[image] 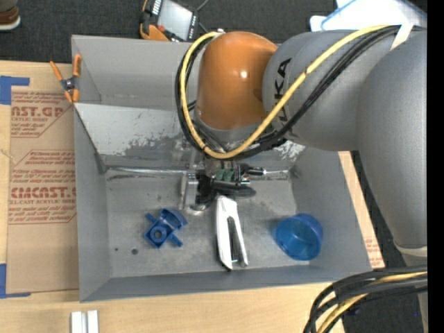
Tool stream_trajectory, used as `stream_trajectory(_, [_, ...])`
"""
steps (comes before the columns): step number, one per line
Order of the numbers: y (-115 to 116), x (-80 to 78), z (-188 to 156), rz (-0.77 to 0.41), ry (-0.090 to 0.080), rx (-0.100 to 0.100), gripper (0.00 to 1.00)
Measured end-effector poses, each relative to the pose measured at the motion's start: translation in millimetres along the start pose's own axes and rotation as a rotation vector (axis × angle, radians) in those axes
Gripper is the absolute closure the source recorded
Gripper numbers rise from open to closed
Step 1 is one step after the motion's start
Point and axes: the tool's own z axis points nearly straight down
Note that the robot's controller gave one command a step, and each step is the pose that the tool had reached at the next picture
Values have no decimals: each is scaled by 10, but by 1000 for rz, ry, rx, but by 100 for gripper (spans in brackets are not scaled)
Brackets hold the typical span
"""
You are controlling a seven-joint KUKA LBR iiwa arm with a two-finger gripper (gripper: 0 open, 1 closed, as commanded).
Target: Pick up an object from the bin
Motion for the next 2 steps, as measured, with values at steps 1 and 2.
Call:
stream_trajectory(1, [-2, 1, 3, -1, -1, 0, 0])
stream_trajectory(2, [-516, 210, 519, -34, 5, 1, 0])
